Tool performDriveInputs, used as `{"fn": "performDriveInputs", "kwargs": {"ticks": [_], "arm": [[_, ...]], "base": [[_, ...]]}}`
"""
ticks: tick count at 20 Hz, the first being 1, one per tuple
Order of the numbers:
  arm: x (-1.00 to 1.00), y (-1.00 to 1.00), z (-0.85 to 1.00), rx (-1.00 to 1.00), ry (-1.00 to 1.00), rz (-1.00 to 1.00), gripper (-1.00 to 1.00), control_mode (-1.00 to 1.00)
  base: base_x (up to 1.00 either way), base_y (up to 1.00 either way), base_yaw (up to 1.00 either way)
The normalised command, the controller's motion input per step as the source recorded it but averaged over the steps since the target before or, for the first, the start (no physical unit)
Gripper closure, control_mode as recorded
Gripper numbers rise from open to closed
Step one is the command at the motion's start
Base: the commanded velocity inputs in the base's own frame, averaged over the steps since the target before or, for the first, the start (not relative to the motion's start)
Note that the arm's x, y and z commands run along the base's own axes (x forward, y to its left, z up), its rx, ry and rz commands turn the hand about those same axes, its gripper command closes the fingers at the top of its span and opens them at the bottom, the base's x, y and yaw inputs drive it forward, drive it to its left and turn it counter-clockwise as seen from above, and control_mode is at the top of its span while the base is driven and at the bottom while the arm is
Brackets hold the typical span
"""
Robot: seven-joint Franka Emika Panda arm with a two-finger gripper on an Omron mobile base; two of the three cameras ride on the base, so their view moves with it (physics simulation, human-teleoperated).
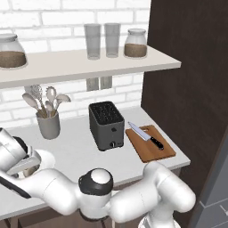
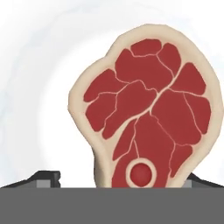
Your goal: Pick up the knife from the drawer and place it on the cutting board. Then place the meat from the plate to the cutting board.
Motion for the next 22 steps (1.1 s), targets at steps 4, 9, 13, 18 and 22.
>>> {"fn": "performDriveInputs", "kwargs": {"ticks": [4, 9, 13, 18, 22], "arm": [[0.00, -0.14, -0.26, 0.01, -0.02, -0.04, 1.00, -1.00], [-0.05, -0.24, -0.20, 0.00, -0.08, 0.00, 1.00, -1.00], [-0.20, -0.59, -0.02, 0.01, -0.14, 0.00, 1.00, -1.00], [-0.41, -0.73, 0.66, 0.17, -0.28, -0.04, 1.00, -1.00], [-0.60, -0.83, 1.00, 0.19, -0.23, -0.16, 1.00, -1.00]], "base": [[0.00, 0.00, 0.00], [0.00, 0.00, 0.00], [0.00, 0.00, 0.00], [0.00, 0.00, 0.00], [0.00, 0.00, 0.00]]}}
